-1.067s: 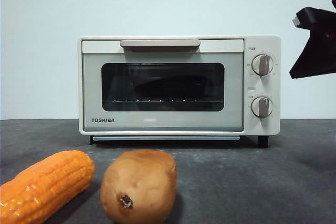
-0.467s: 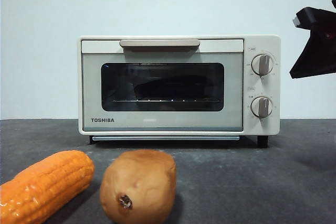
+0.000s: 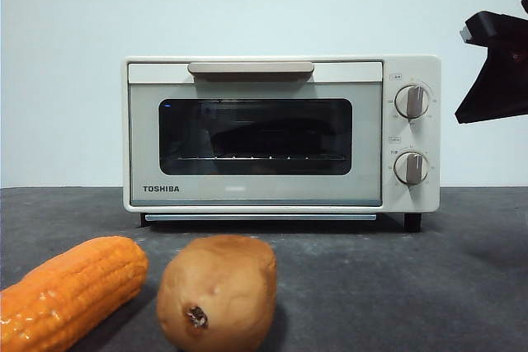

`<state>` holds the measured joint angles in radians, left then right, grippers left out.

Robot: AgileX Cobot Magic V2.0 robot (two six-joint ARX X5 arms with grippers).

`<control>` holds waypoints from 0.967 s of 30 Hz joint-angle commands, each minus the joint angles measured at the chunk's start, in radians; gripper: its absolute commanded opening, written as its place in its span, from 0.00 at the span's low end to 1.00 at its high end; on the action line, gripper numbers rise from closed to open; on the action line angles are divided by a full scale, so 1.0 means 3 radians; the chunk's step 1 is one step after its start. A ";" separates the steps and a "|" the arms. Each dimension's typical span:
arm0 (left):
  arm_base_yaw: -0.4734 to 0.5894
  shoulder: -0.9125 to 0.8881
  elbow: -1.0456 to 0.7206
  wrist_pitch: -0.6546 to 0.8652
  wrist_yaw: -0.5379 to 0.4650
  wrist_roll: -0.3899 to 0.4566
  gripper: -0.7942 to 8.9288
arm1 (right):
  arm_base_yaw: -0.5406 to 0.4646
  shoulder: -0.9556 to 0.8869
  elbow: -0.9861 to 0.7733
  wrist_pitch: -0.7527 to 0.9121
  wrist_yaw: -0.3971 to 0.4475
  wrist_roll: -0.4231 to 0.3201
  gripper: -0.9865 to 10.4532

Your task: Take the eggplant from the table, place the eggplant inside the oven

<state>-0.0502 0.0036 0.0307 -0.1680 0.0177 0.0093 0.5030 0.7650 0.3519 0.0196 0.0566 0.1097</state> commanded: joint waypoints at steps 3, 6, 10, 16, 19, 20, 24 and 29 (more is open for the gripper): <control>-0.0001 -0.0001 -0.0092 0.0036 0.0000 0.0018 0.09 | 0.0011 -0.0121 0.0024 0.0000 0.0013 0.0034 0.09; -0.0001 -0.0001 -0.0092 0.0038 0.0000 0.0018 0.09 | -0.0061 -0.0618 0.0024 0.0000 0.0011 0.0006 0.09; -0.0001 -0.0001 -0.0092 0.0036 0.0000 0.0018 0.09 | -0.0617 -0.1456 0.0023 0.0006 0.0008 -0.0305 0.09; -0.0001 -0.0001 -0.0092 0.0037 0.0000 0.0018 0.09 | -0.1492 -0.2004 0.0020 -0.0120 -0.0018 -0.0395 0.09; -0.0001 -0.0001 -0.0092 0.0037 0.0000 0.0018 0.09 | -0.1793 -0.2120 -0.0022 -0.0257 -0.0086 -0.0393 0.09; -0.0001 -0.0001 -0.0092 0.0036 0.0000 0.0018 0.09 | -0.1855 -0.2148 -0.0050 -0.0294 -0.0150 -0.0393 0.09; -0.0001 -0.0001 -0.0092 0.0036 0.0000 0.0018 0.09 | -0.2004 -0.2238 -0.0254 -0.0369 -0.0435 -0.0393 0.09; -0.0001 -0.0001 -0.0092 0.0036 0.0000 0.0018 0.09 | -0.2014 -0.2309 -0.0548 -0.0366 -0.0642 -0.0392 0.09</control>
<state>-0.0502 0.0036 0.0307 -0.1680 0.0177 0.0093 -0.0994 0.0769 0.1921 -0.0998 -0.1314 -0.0006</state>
